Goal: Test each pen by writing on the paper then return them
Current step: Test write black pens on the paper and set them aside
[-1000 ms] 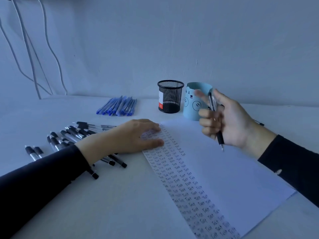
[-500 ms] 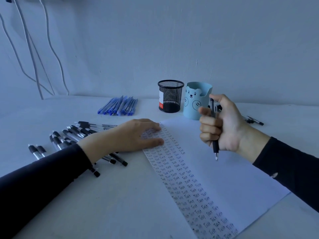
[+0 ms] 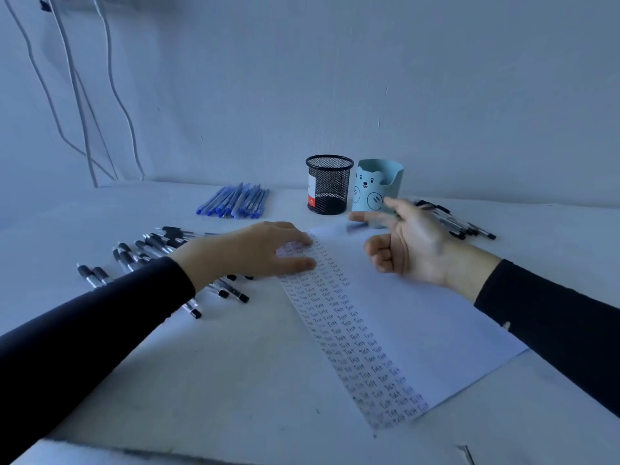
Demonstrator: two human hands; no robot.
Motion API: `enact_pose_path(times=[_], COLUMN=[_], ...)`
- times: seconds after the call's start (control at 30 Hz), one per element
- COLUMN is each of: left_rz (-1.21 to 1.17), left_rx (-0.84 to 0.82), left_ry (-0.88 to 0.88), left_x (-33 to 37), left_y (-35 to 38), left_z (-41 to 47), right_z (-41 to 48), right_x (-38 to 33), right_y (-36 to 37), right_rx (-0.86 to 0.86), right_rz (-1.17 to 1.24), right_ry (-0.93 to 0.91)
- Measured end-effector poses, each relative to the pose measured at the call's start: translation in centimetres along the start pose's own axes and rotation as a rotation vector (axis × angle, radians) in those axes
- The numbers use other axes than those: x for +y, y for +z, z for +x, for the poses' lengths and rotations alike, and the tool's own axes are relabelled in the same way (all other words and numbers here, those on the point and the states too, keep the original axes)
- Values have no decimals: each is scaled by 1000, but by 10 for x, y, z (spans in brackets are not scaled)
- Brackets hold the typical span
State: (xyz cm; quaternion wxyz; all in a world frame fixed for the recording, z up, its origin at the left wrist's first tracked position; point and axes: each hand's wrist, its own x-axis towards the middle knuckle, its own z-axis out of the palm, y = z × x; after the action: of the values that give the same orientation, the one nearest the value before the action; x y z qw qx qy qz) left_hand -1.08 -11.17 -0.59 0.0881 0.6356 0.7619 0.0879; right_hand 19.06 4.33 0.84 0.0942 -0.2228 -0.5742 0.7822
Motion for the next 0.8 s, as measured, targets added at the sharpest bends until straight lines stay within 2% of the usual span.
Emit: enact_pose_path(times=[0.2, 0.33, 0.4, 0.53, 0.7, 0.8], left_rz=[-18, -7, 1, 1, -1, 5], left_rx=[2, 31, 32, 36, 43, 32], left_ry=[-60, -66, -68, -60, -50, -50], left_x=[4, 2, 1, 2, 4, 3], left_y=[9, 16, 16, 17, 16, 16], left_z=[0, 0, 0, -1, -2, -1], right_z=[-11, -7, -5, -4, -1, 1], right_x=[9, 22, 27, 28, 36, 44], right_y=[2, 9, 13, 19, 19, 24], right_rx=[-96, 129, 198, 151, 298, 325], right_rz=[-44, -416, -530, -616, -663, -689], right_ry=[-70, -226, -253, -283, -385, -398])
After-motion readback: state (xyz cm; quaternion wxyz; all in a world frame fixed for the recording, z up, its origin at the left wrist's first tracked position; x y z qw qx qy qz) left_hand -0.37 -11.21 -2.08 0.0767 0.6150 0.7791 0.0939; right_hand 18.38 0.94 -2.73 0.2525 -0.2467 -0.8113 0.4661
